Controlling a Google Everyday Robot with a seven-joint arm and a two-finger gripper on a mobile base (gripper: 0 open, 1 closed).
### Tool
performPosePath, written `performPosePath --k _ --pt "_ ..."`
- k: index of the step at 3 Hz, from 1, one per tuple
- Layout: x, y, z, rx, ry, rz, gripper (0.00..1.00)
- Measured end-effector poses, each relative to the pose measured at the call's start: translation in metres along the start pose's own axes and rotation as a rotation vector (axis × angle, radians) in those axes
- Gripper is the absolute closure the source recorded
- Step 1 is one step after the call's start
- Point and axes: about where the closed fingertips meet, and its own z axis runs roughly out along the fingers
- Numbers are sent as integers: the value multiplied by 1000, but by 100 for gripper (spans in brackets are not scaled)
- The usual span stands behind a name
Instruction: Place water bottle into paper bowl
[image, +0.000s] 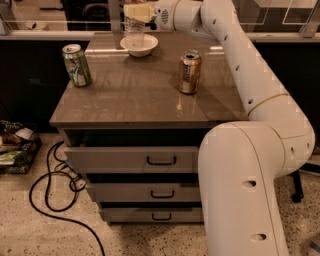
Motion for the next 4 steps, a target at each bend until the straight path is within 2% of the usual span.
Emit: performPosePath --k 1,2,3,4 --pt "-1 -6 12 45 28 -1 100" --pt "-1 -15 35 132 46 5 100" --pt "-2 -32 52 217 6 23 100" --pt "-2 -50 55 303 -29 41 100"
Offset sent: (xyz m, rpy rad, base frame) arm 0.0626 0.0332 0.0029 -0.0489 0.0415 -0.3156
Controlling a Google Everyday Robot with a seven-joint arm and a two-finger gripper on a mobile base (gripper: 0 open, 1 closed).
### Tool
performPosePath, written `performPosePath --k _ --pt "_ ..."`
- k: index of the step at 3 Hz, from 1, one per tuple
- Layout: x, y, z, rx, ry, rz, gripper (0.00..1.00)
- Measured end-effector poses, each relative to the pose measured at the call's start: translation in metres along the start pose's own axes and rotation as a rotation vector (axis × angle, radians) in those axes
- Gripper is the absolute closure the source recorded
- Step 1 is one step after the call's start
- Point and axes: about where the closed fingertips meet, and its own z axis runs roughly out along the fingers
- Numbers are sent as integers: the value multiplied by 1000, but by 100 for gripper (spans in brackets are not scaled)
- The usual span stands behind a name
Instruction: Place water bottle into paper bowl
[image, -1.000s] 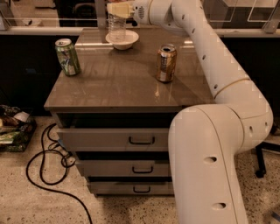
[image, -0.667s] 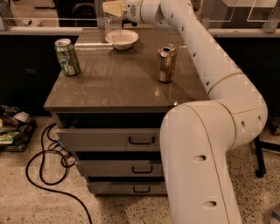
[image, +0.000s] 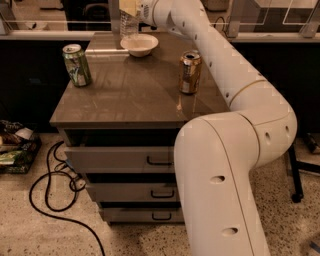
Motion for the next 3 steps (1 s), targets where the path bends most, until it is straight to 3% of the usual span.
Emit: performPosePath --k 1,2,3 --pt "2 -13 -1 59 6 0 100" --pt "6 -28 -7 71 27 -25 100" --pt "12 -35 -14 16 40 -48 100"
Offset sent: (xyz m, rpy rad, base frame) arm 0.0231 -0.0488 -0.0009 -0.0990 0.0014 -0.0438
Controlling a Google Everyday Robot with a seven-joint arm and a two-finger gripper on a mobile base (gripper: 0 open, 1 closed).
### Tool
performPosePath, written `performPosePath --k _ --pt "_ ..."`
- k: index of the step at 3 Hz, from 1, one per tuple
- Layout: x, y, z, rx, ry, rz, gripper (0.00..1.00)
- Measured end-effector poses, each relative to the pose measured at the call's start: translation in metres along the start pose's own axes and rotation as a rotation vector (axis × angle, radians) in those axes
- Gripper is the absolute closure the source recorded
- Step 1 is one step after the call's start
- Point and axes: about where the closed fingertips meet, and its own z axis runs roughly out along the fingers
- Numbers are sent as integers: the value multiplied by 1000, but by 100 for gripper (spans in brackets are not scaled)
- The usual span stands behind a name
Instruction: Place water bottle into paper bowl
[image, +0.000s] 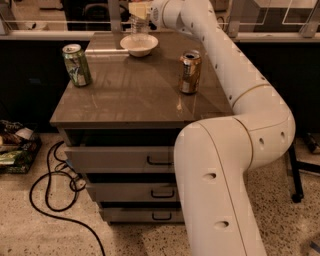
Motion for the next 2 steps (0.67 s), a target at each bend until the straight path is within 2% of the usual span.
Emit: performPosePath --k 1,2 --pt "-1 6 -2 -84 -14 -34 100" --pt "-1 6 -2 -84 -14 -34 100"
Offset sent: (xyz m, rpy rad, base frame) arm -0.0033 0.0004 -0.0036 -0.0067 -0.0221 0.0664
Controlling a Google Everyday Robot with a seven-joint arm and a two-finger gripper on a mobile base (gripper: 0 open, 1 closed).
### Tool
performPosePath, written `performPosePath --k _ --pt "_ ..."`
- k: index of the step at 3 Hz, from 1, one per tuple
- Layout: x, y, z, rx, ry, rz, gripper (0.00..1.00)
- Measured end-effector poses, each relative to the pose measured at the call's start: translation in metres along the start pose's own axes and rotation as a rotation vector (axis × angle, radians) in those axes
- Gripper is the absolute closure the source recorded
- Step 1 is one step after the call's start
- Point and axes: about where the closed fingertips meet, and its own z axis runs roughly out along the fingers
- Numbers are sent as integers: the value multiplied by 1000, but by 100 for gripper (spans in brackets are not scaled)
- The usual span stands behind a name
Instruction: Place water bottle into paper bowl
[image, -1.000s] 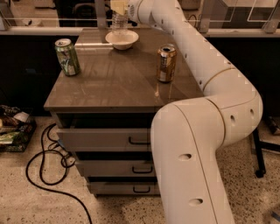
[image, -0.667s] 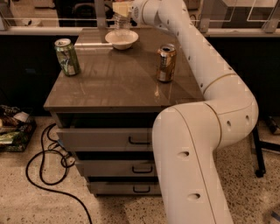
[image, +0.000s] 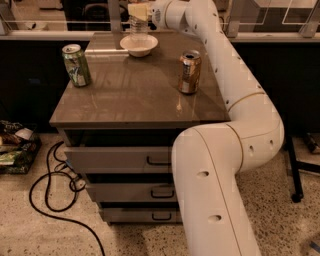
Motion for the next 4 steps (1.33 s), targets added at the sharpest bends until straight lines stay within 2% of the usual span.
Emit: performPosePath --k 2,4 --pt "11 -4 22 38 -19 -13 100" --pt "18 -13 28 86 -9 -43 100"
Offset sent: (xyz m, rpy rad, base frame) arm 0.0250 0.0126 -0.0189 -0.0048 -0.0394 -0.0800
